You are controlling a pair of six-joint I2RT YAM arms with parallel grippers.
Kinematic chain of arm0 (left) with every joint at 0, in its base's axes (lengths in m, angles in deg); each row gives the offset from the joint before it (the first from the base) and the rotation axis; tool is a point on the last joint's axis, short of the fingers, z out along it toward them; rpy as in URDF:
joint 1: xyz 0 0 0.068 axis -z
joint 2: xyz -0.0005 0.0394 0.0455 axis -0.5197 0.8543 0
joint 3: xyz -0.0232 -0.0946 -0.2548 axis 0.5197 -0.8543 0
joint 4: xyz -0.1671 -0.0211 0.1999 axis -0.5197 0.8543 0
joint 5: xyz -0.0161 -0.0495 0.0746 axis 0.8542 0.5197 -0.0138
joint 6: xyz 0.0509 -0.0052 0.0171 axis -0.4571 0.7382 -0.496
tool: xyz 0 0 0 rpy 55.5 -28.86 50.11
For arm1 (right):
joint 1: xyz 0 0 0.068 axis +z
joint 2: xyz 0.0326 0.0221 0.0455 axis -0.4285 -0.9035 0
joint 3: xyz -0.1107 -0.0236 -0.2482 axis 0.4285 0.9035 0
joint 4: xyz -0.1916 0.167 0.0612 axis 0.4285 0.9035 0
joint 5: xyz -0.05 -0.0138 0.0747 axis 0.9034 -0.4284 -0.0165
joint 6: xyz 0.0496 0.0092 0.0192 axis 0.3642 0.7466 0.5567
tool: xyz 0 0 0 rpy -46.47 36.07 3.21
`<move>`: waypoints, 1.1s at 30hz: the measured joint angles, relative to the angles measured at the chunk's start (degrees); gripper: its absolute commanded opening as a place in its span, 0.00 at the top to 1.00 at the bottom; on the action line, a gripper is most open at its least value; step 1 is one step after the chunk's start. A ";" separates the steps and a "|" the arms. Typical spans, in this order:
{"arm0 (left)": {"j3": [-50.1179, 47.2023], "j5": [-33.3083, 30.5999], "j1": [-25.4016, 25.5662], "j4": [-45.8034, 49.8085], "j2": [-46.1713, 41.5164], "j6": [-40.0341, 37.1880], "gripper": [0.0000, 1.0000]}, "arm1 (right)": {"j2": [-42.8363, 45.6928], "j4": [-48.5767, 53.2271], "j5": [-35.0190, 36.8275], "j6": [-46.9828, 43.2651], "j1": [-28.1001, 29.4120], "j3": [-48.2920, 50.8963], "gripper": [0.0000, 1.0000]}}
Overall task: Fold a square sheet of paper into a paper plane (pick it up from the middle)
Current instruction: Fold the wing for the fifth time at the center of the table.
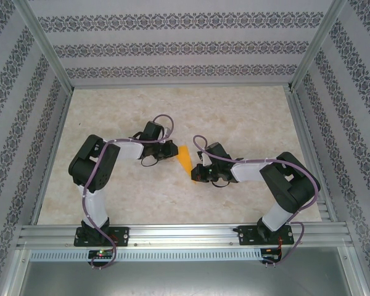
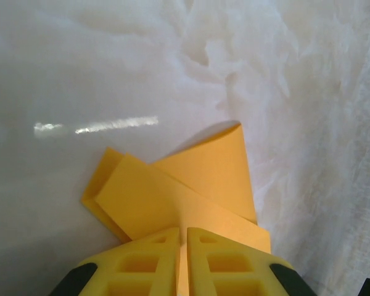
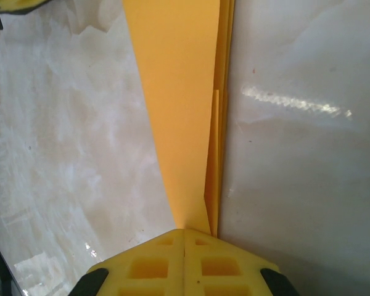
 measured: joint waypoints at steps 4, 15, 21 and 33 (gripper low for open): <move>2.05 0.37 -0.96 1.55 1.09 -0.79 0.86 | 0.02 -0.20 -0.04 0.00 -0.04 0.09 1.00; 5.35 -4.79 -5.22 5.35 1.11 -4.68 0.86 | 0.31 -0.33 -0.02 0.02 -0.07 0.09 1.00; 1.03 -4.50 -2.86 4.85 -6.80 -4.44 0.85 | 1.27 1.01 0.02 0.46 -0.07 0.35 1.00; -2.75 -0.66 5.22 -0.85 -5.51 -1.60 0.86 | 1.64 1.31 0.00 1.16 -0.07 0.48 1.00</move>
